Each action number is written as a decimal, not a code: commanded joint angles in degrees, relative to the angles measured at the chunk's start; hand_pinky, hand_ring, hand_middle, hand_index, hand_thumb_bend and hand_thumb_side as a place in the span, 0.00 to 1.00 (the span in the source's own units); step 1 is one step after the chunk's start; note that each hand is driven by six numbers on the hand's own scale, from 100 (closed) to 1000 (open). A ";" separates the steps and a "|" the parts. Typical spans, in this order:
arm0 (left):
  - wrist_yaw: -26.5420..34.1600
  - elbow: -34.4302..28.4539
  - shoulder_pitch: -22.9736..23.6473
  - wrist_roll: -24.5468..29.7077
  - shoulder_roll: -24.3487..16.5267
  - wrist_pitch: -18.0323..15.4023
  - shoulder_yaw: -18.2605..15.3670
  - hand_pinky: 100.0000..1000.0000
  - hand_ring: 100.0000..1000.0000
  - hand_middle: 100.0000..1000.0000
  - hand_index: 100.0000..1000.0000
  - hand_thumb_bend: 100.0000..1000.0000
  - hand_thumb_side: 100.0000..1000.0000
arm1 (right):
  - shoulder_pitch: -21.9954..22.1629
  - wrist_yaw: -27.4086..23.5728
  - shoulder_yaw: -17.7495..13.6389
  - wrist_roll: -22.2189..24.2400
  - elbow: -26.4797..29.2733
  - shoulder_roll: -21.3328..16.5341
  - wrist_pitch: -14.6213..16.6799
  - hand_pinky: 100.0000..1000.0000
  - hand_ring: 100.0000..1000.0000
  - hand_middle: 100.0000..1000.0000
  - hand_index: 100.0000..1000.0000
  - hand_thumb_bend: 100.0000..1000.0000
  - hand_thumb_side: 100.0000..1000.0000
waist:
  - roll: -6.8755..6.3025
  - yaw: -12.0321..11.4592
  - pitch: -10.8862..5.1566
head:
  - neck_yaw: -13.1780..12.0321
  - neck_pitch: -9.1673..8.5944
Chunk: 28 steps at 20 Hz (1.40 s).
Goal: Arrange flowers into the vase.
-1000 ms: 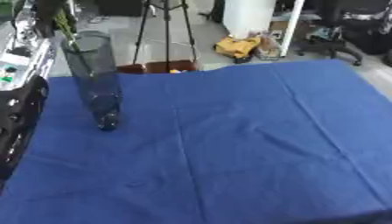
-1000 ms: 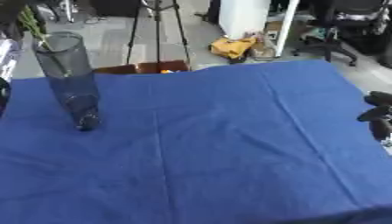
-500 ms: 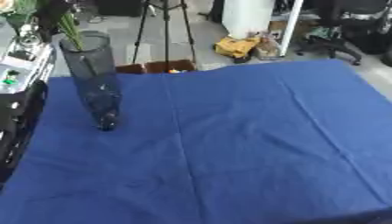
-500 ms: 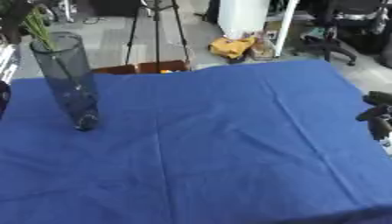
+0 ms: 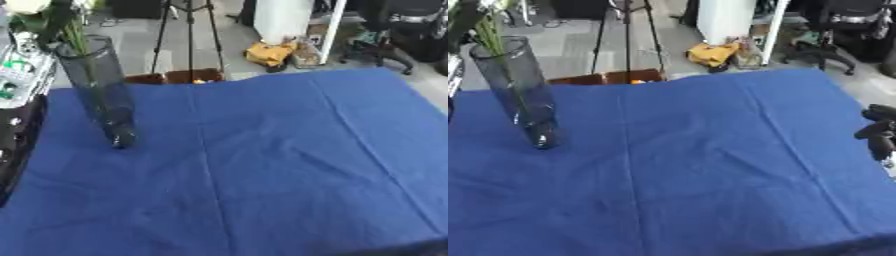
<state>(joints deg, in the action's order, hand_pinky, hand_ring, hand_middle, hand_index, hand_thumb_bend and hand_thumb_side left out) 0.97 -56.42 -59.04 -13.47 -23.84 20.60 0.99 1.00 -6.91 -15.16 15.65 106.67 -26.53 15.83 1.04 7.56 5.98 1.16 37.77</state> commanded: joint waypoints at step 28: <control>-12.27 -4.33 1.16 3.74 -1.50 -3.16 1.43 0.40 0.50 0.51 0.67 1.00 0.60 | -0.65 -0.59 -0.75 0.27 0.31 -1.32 0.03 0.82 0.95 0.54 0.90 0.22 0.56 | -0.03 -0.05 -1.30 | 0.86 -0.17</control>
<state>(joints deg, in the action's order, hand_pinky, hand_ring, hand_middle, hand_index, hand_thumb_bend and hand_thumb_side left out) -10.36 -60.24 -56.90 -10.43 -23.67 17.02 2.25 0.98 -6.98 -15.17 15.77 106.64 -26.53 15.74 1.04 7.48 5.98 1.76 37.77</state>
